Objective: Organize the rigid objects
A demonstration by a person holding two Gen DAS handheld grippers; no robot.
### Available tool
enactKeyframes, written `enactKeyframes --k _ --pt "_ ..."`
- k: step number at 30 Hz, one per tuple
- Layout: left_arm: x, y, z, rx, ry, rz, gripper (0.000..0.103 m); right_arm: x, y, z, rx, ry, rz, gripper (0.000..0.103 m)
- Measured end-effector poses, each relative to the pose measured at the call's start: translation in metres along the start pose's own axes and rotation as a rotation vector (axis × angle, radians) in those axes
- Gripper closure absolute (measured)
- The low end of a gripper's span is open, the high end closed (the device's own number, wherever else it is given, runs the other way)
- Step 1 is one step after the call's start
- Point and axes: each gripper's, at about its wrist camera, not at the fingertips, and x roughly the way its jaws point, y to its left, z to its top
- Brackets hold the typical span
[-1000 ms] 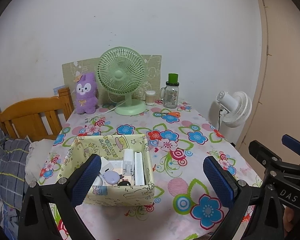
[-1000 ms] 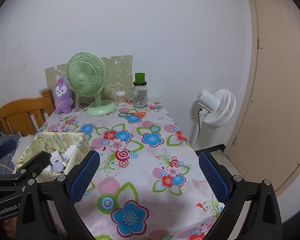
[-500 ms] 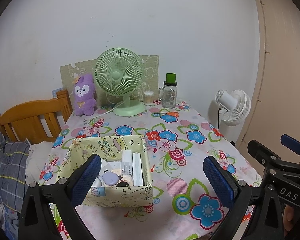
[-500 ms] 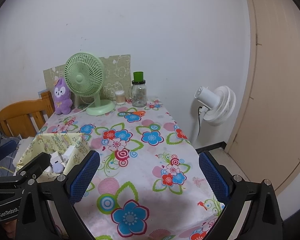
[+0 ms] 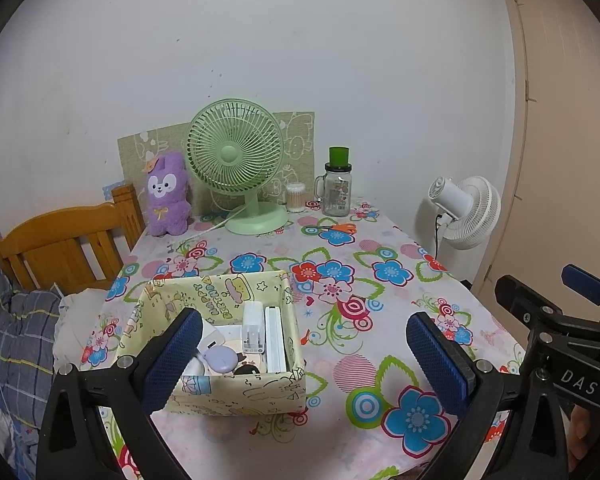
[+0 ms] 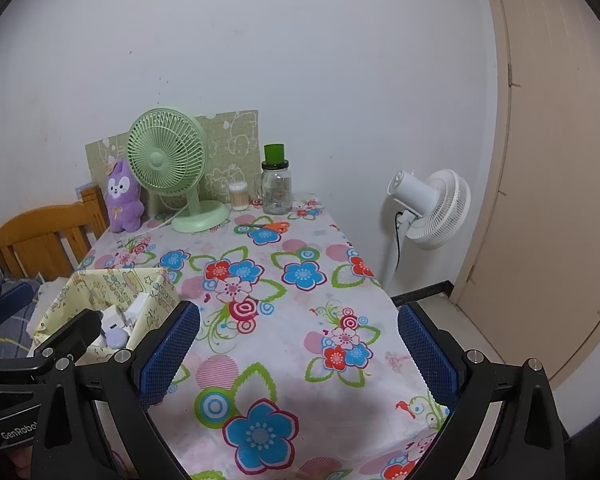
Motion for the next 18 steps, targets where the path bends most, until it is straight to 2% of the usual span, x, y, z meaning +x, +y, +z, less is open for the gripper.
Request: enactKeyframes --k 18 --pt "0.0004 -0.0001 0.0001 0.001 0.0 0.0 0.0 -0.0016 0.0018 0.0002 -0.002 -0.005 -0.005 0.002"
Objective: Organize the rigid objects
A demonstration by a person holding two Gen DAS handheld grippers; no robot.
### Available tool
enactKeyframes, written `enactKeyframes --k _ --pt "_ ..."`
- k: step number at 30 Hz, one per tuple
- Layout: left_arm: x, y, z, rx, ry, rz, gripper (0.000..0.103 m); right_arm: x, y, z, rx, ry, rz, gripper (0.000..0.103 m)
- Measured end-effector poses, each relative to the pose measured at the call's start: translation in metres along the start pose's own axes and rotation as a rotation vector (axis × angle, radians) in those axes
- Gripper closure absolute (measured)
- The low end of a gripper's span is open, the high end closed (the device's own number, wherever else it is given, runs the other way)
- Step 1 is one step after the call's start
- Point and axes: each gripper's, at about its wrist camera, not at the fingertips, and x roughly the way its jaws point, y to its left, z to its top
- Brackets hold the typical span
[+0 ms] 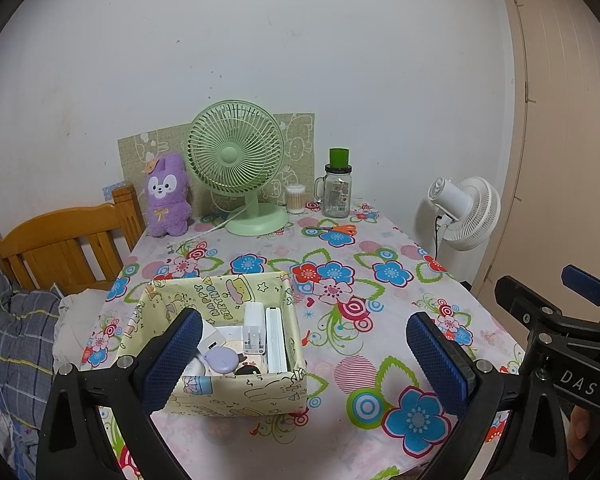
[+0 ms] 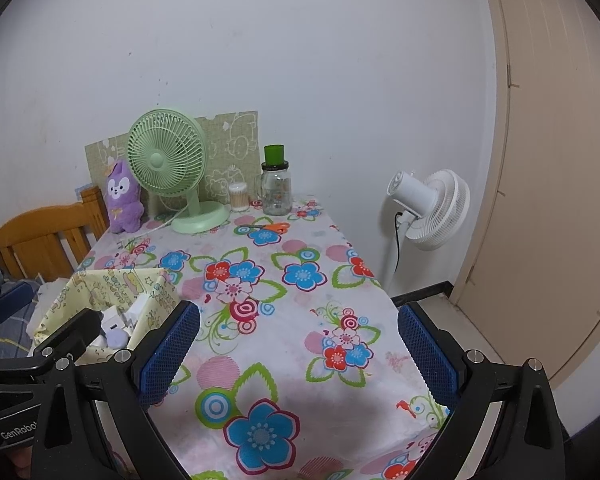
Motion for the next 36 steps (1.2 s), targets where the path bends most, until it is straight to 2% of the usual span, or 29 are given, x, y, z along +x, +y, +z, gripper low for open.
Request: enactKeyframes --k 36 --pt "0.001 0.0038 0.0002 -0.007 -0.001 -0.004 0.0 0.001 0.0024 -0.002 0.0 0.006 0.003 0.002"
